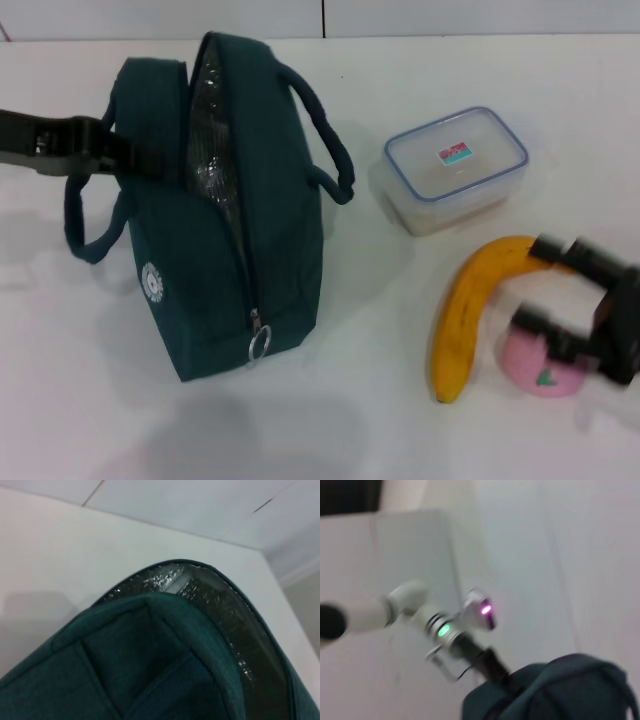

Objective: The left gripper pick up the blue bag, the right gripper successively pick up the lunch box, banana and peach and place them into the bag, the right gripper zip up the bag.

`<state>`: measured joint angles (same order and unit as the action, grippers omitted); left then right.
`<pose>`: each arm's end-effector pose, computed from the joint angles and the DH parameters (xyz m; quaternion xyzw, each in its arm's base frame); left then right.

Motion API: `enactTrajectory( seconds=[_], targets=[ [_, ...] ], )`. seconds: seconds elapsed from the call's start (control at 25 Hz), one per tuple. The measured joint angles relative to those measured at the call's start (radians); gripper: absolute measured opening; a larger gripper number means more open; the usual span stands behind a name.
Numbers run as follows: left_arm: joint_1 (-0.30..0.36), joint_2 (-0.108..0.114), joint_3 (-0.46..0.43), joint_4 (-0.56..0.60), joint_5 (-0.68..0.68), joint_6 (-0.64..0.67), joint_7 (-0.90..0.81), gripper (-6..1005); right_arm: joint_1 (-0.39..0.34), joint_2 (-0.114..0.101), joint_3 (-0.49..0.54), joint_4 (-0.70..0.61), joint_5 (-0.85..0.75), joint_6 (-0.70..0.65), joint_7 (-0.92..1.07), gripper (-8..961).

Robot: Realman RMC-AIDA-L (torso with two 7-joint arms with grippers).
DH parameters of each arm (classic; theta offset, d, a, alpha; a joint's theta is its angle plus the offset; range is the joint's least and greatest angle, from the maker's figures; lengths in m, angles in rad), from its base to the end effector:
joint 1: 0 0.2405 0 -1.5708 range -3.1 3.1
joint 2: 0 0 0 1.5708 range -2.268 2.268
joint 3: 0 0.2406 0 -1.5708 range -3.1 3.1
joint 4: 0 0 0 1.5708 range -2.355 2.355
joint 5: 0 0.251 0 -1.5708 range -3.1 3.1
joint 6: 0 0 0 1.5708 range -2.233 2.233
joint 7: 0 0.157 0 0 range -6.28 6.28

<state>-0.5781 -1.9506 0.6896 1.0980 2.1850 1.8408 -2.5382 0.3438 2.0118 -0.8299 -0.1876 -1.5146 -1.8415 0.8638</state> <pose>-0.2292 0.3747 0.1191 -0.8215 -0.5502 -0.1335 0.0681 0.3003 0.2529 -0.0211 -0.8559 0.1707 0.4617 0.1583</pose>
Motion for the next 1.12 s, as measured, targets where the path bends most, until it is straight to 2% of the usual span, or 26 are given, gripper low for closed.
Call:
enactTrajectory(
  seconds=[0.08,0.24,0.52,0.68,1.12],
  targets=[
    [0.002,0.001,0.000,-0.002,-0.024,0.000,0.001,33,-0.002,-0.001,0.000,0.002,0.043,0.006,0.049,830],
    [0.006,0.001,-0.001,-0.002,-0.064,0.000,0.003,34,-0.006,-0.003,0.000,0.004,0.197,0.067,0.321,828],
    [0.006,0.002,-0.001,-0.007,-0.098,-0.001,0.005,34,0.011,-0.003,0.000,0.006,0.325,0.291,0.713,825],
    [0.001,0.002,0.000,-0.011,-0.101,-0.001,0.016,34,0.045,0.000,0.000,0.033,0.367,0.407,0.790,824],
    [-0.029,0.000,-0.002,-0.014,-0.116,-0.006,0.030,35,0.207,0.011,0.000,0.110,0.394,0.672,0.811,819]
  ],
)
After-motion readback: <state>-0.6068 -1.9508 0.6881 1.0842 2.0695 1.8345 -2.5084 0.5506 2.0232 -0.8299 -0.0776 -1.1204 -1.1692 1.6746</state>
